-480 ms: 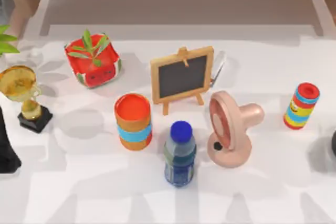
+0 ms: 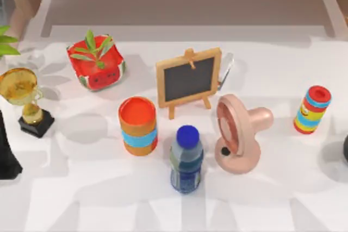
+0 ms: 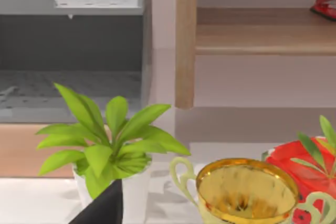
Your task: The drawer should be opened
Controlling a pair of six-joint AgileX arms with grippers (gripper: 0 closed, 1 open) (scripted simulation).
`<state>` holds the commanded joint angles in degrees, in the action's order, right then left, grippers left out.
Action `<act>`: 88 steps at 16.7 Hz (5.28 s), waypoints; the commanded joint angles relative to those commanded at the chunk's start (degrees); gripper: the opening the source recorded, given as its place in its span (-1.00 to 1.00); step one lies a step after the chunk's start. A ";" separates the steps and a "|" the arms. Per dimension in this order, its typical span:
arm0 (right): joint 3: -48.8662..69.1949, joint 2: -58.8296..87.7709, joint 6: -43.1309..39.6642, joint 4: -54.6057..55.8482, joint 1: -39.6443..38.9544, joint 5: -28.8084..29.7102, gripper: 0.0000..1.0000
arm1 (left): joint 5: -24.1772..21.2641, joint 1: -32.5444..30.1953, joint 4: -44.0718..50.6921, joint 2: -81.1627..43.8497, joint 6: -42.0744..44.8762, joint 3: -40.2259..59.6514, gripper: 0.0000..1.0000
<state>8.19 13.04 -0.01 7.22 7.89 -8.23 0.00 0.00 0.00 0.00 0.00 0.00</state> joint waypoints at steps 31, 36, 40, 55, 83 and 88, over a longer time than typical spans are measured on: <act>39.43 79.99 -30.44 39.53 27.25 -25.64 1.00 | 0.00 0.00 0.00 0.00 0.00 0.00 1.00; 47.00 98.03 -56.11 50.11 24.07 -22.13 1.00 | 0.00 0.00 0.00 0.00 0.00 0.00 1.00; 51.80 109.97 -75.54 57.14 21.26 -18.95 1.00 | 0.00 0.00 0.00 0.00 0.00 0.00 1.00; 57.68 120.07 -89.26 60.34 17.93 -15.49 1.00 | 0.00 0.00 0.00 0.00 0.00 0.00 1.00; 61.38 121.80 -89.28 58.34 17.06 -14.60 -1.00 | 0.00 0.00 0.00 0.00 0.00 0.00 1.00; 57.04 119.64 -89.00 60.71 18.25 -15.68 -1.00 | 0.00 0.00 0.00 0.00 0.00 0.00 1.00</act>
<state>65.23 132.68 -89.01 67.94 26.14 -23.91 0.00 0.00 0.00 0.00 0.00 0.00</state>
